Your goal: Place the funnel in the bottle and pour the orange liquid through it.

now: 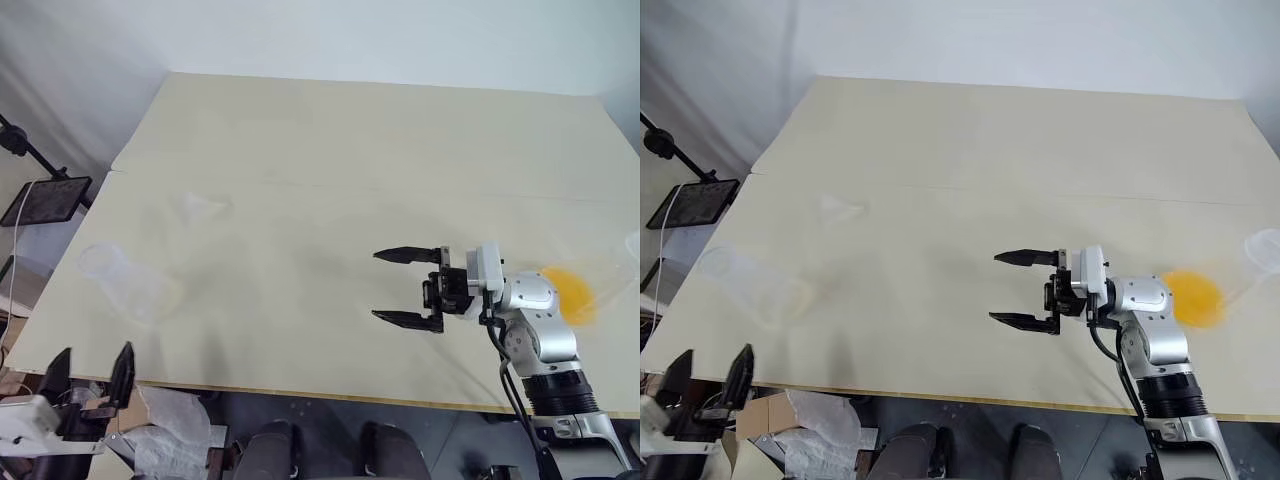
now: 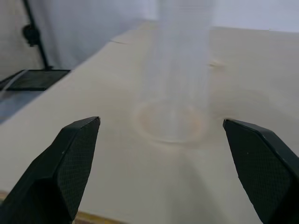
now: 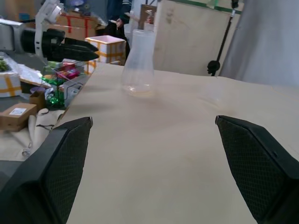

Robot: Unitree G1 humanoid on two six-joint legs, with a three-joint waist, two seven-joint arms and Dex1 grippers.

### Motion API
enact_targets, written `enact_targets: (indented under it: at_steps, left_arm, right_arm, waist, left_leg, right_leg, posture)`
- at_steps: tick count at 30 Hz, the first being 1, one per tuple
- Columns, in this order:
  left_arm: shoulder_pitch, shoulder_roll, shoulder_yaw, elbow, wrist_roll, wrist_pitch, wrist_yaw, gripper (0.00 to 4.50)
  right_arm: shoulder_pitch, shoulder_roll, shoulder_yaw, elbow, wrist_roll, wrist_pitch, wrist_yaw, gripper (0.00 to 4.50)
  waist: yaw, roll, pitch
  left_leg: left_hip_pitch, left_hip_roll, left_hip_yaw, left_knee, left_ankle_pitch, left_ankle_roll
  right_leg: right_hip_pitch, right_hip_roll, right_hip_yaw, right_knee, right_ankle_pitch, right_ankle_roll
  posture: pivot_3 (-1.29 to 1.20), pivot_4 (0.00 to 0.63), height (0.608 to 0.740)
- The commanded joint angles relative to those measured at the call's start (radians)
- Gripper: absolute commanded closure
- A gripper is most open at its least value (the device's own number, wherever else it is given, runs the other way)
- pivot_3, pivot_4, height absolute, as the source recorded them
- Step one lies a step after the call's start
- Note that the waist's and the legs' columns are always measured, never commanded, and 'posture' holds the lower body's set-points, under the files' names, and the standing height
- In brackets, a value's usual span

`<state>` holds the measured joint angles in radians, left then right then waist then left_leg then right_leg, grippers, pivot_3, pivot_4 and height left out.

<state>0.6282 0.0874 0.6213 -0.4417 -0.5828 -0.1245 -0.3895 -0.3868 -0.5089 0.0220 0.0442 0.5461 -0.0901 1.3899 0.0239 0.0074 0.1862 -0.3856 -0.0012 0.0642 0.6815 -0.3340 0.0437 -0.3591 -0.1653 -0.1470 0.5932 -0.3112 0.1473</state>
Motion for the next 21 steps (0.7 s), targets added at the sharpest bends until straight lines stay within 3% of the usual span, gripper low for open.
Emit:
enact_targets:
  at_steps: [1, 12, 21]
  left_arm:
    - [-0.020, 0.045, 0.035, -0.010, -0.045, 0.007, 0.003, 0.00]
    - [-0.283, 0.304, 0.024, 0.008, -0.062, 0.215, 0.081, 0.00]
    - [-0.416, 0.395, 0.005, 0.066, -0.068, 0.340, 0.068, 0.00]
  right_arm:
    - [-0.003, -0.003, -0.014, -0.013, 0.001, -0.010, 0.004, 0.07]
    - [0.031, -0.011, -0.017, -0.071, 0.007, 0.018, -0.027, 0.07]
    - [0.060, 0.005, -0.005, -0.113, 0.001, 0.023, -0.067, 0.07]
  waist:
    - [0.001, 0.000, 0.000]
    - [-0.003, 0.000, 0.000]
    - [-0.006, 0.000, 0.000]
  left_leg:
    - [0.000, 0.000, 0.000, 0.000, 0.000, 0.000]
    - [0.000, 0.000, 0.000, 0.000, 0.000, 0.000]
    - [0.001, 0.000, 0.000, 0.000, 0.000, -0.001]
  right_leg:
    - [0.000, 0.000, 0.000, 0.000, 0.000, 0.000]
    - [0.000, 0.001, 0.000, 0.003, 0.000, 0.000]
    - [-0.001, 0.001, 0.000, 0.004, 0.000, 0.000]
  posture:
    - [0.00, 0.150, 0.740]
    - [0.00, 0.150, 0.740]
    - [0.00, 0.150, 0.740]
